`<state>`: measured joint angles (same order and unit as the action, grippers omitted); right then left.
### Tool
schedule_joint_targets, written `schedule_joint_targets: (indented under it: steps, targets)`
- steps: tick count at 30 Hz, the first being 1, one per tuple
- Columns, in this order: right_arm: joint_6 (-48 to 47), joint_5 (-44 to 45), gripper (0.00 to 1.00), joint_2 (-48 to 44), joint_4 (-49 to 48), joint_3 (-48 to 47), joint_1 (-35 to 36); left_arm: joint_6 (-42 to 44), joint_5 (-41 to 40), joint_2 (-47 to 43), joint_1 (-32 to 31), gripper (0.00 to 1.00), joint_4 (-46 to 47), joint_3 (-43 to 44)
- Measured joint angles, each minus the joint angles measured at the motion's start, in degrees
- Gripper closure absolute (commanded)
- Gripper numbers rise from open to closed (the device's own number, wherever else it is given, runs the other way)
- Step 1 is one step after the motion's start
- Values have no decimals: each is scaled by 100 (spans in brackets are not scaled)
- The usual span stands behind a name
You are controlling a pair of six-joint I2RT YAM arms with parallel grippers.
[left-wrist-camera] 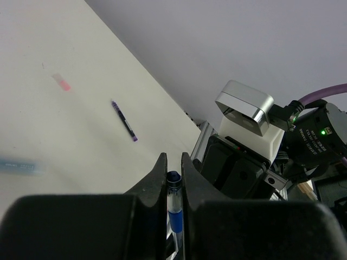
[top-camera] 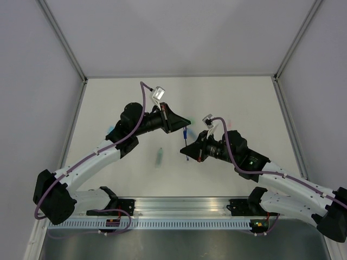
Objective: Insert the pens into the pen caps
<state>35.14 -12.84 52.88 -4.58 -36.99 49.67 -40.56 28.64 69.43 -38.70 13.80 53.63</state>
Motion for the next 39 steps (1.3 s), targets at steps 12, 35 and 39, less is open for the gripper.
schedule_joint_targets:
  steps: [12,35,39]
  targets:
    - [-437,136,100,72,870,-636,162,-356,-2,-479,52,98,1196,-776]
    - [-1261,275,100,640,1703,-1637,177,-872,-227,-448,103,98,2710,-1246]
    - [-1340,227,100,708,1899,-1786,81,-785,-334,-448,103,98,2686,-1244]
